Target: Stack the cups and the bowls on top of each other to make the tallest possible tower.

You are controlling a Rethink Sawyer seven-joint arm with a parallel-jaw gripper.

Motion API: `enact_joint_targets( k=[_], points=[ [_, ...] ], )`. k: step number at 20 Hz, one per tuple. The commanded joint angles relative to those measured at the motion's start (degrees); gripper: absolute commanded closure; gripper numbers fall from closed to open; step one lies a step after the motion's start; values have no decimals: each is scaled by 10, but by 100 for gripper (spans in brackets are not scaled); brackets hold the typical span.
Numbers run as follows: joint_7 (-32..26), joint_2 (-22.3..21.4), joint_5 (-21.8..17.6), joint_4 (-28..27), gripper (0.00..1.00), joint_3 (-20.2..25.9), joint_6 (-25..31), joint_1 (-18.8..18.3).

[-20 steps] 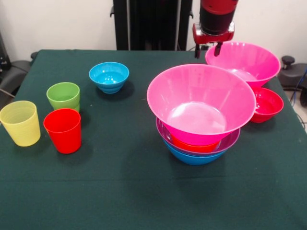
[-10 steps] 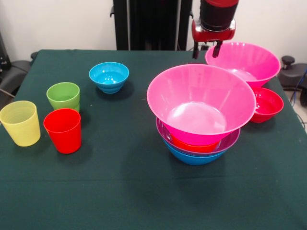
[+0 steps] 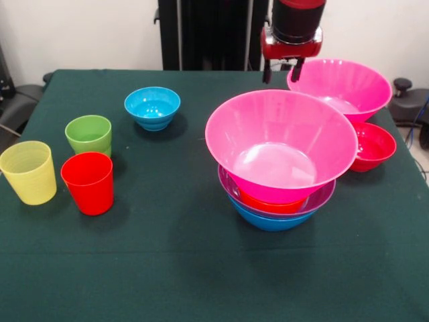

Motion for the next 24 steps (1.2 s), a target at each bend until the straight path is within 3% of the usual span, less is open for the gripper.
enact_joint_targets(
  k=[1,6,8,13,24],
  points=[
    [51,35,8,1,0,48,-34,-26],
    [44,51,13,4,0,68,-35,-42],
    [32,58,22,17,0,96,-43,-67],
    [-6,57,37,42,0,164,1,-118],
    [8,37,29,47,0,197,64,-134]
  ],
)
